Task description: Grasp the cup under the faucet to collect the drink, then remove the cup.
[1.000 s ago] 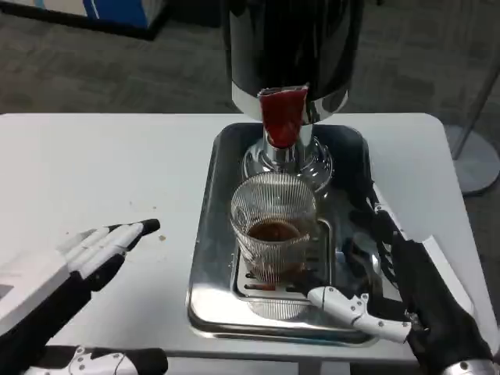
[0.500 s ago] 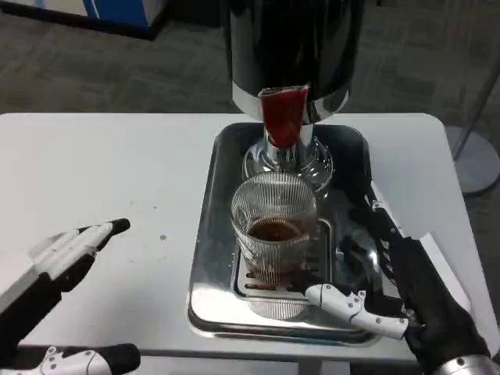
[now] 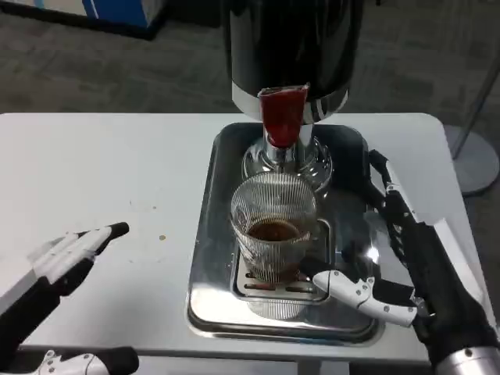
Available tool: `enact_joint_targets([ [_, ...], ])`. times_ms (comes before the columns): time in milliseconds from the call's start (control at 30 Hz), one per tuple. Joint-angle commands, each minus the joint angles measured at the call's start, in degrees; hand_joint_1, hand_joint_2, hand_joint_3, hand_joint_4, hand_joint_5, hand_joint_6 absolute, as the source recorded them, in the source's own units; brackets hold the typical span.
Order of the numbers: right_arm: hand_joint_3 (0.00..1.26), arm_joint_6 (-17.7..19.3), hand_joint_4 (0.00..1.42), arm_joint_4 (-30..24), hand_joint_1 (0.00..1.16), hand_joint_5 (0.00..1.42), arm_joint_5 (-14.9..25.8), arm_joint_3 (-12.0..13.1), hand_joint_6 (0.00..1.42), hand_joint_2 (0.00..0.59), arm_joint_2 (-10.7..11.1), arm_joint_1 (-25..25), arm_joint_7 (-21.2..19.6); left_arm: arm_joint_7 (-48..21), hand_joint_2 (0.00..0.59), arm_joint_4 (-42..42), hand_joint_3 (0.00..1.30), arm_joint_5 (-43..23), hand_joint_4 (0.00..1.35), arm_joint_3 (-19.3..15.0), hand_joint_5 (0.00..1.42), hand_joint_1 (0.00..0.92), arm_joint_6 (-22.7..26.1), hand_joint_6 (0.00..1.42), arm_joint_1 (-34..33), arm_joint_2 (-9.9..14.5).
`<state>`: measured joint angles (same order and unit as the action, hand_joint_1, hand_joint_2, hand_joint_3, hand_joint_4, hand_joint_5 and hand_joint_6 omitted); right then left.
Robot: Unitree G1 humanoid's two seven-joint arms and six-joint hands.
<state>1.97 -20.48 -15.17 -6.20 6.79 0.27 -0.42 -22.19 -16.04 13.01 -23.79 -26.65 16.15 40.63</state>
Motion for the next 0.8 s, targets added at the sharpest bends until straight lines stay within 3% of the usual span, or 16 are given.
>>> enact_joint_targets([
  [33,0.00,2.28,0.11,0.93,0.82,0.10,0.83,-0.65,0.14,0.148,-1.00,-0.39,-0.23,-0.76,0.057,-0.53,0.02,-0.24,0.00,-0.12,0.00,0.000,0.51,0.00,0.80,0.58],
  [267,0.00,2.71,0.11,1.62,0.81,0.10,1.45,-2.02,0.13,0.135,-1.53,-0.86,0.65,-0.85,0.058,-0.94,0.03,-0.15,0.00,0.20,0.00,0.000,1.19,0.00,0.27,0.57],
  [800,0.01,7.23,0.10,10.07,0.80,0.09,2.12,-4.07,0.13,0.167,-2.70,-4.45,0.66,-1.00,0.058,-0.29,0.03,-0.08,0.00,-0.34,0.00,0.000,2.13,0.00,0.11,1.00],
])
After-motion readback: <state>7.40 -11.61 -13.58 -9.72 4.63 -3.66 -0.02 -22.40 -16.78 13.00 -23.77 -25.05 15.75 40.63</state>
